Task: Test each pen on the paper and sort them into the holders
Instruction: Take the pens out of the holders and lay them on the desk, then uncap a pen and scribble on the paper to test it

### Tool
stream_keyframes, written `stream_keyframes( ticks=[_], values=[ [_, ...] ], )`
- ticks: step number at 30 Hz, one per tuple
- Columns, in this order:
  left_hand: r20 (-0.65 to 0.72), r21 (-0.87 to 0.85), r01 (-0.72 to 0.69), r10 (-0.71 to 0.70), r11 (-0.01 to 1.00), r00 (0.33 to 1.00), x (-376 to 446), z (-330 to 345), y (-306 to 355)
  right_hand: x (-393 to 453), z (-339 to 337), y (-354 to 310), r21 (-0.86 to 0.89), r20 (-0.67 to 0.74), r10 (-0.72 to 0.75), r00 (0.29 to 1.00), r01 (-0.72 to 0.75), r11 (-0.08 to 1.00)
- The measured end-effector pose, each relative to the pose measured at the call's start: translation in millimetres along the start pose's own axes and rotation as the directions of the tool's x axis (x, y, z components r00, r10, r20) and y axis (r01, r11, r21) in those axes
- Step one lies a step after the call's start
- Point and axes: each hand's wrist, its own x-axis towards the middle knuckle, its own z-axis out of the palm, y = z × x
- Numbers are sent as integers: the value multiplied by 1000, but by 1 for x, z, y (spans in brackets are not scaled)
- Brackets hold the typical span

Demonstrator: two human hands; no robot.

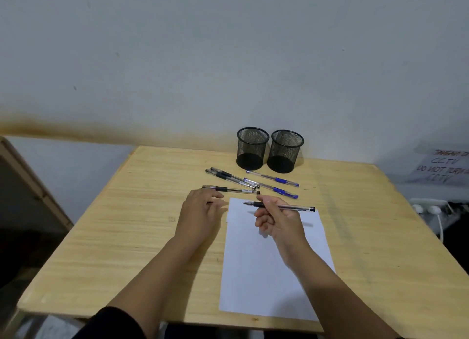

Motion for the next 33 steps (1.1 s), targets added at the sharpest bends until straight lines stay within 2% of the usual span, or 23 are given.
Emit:
stream_keyframes(
  ticks=[5, 10, 19, 23, 28, 33],
  values=[
    [186, -13, -76, 77, 997, 980, -42, -12, -4, -20, -8, 3, -107, 219, 17, 975, 6, 994],
    [227, 33, -143, 132, 989, 965, -58, -10, -10, -31, -17, 25, -192, 310, 42, 950, 19, 981],
    [191, 110, -130, 107, 985, 976, -23, 18, -9, -28, -21, 38, -133, 338, -16, 941, 64, 989],
    [177, 149, -62, 35, 987, 984, -3, 35, -2, -30, -22, 39, -138, 338, -28, 941, 79, 987],
    [244, 168, -82, 39, 982, 969, 15, 42, 4, -28, -24, 36, -83, 336, -15, 942, 45, 996],
    [232, 179, -26, -17, 983, 973, 4, 32, -5, -17, -38, 25, -114, 278, -3, 961, 36, 993]
  ],
)
